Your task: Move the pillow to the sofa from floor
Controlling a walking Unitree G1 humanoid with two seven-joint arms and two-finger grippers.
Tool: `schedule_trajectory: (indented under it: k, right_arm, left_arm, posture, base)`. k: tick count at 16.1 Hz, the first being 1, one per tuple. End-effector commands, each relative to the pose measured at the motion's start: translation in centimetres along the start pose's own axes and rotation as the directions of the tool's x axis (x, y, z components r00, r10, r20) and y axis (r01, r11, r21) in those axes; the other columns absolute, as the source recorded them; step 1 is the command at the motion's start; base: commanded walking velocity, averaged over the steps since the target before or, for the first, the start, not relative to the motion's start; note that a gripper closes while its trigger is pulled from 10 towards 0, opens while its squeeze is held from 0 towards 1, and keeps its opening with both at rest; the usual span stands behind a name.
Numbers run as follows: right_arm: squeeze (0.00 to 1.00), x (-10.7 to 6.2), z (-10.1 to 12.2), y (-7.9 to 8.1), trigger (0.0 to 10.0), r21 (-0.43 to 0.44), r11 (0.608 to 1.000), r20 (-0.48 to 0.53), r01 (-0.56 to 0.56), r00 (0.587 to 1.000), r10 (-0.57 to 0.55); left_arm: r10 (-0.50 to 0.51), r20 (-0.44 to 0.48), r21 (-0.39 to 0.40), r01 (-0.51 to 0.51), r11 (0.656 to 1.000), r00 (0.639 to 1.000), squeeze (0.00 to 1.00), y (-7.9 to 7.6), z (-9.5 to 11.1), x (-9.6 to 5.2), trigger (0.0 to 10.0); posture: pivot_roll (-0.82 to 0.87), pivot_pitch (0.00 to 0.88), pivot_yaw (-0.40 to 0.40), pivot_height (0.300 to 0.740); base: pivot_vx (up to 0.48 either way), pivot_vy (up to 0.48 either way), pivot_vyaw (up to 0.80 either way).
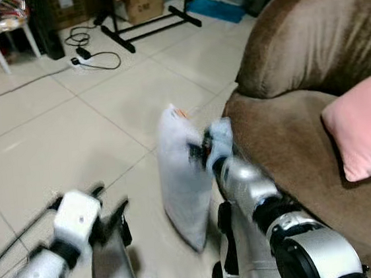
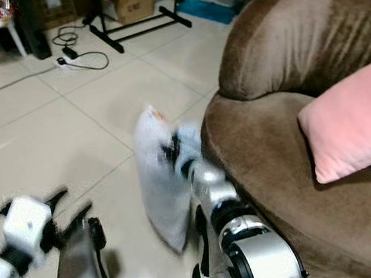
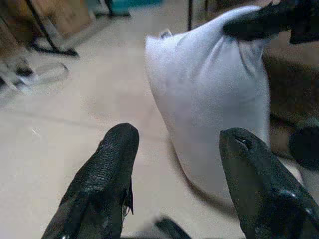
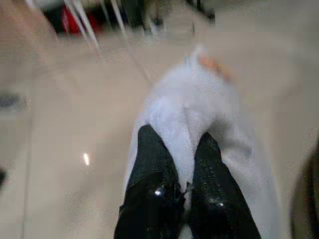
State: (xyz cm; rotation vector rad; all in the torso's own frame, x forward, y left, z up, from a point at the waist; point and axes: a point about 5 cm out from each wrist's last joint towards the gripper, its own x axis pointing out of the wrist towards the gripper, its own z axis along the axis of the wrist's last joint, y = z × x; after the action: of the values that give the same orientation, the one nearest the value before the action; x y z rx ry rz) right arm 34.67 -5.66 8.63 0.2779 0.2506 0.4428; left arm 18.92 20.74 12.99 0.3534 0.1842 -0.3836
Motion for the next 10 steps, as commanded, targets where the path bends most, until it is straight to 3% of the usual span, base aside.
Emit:
schedule_trajectory:
  k: [1, 2, 4, 6, 7, 9, 10]
  right_arm:
    - [0.0, -1.7, 4.8, -1.4, 0.0, 0.043, 0.998, 0.207, 0.043, 0.977, -0.051]
    - [0.0, -2.6, 6.1, -1.6, 0.0, 0.067, 0.996, 0.268, 0.064, 0.96, -0.079]
    - [0.0, -5.1, 9.9, -2.3, 10.0, 0.119, 0.987, 0.39, 0.107, 0.909, -0.146]
    - [0.0, -8.4, 16.1, -4.3, 10.0, 0.022, 0.976, 0.568, 0.219, 0.801, -0.192]
    - [0.0, -9.8, 18.9, -5.3, 10.0, 0.036, 0.963, 0.636, 0.266, 0.738, -0.228]
    - [0.0, -12.6, 24.4, -6.6, 10.0, -0.016, 0.92, 0.734, 0.391, 0.63, -0.255]
    - [0.0, -13.3, 26.0, -6.9, 10.0, -0.048, 0.893, 0.754, 0.447, 0.603, -0.261]
  left_arm:
    - [0.08, 0.045, 0.001, -0.08, 0.997, 0.996, 0.0, 1.1, 0.9, 0.9, 10.0]
    - [0.096, 0.065, -0.007, -0.096, 0.995, 0.993, 0.0, 1.4, 1.4, 1.3, 10.0]
    - [0.09, 0.12, -0.006, -0.09, 0.996, 0.989, 0.0, 1.5, 2.6, 2.8, 10.0]
    - [0.092, 0.186, -0.004, -0.093, 0.996, 0.978, 0.0, 1.5, 4.2, 4.9, 10.0]
    - [0.095, 0.208, -0.009, -0.095, 0.995, 0.973, 0.0, 1.6, 4.8, 5.4, 10.0]
    - [0.093, 0.239, -0.017, -0.091, 0.996, 0.967, 0.0, 1.5, 5.6, 6.2, 10.0]
    - [0.087, 0.243, -0.007, -0.088, 0.996, 0.966, 0.0, 1.6, 5.8, 6.4, 10.0]
  posture:
    - [0.03, 0.0, -0.102, 0.481]
    - [0.01, 0.0, -0.091, 0.481]
    - [-0.03, 0.0, -0.076, 0.481]
    - [-0.05, 0.0, -0.057, 0.481]
    - [-0.07, 0.0, -0.042, 0.481]
    - [-0.07, 0.0, -0.028, 0.501]
    - [-0.06, 0.0, -0.032, 0.511]
  base:
    - [0.0, 0.0, 0.0]
    - [0.0, 0.0, 0.0]
    - [0.0, 0.0, 0.0]
    - [0.0, 0.0, 0.0]
    - [0.0, 0.0, 0.0]
    - [0.0, 0.0, 0.0]
    - [0.0, 0.0, 0.0]
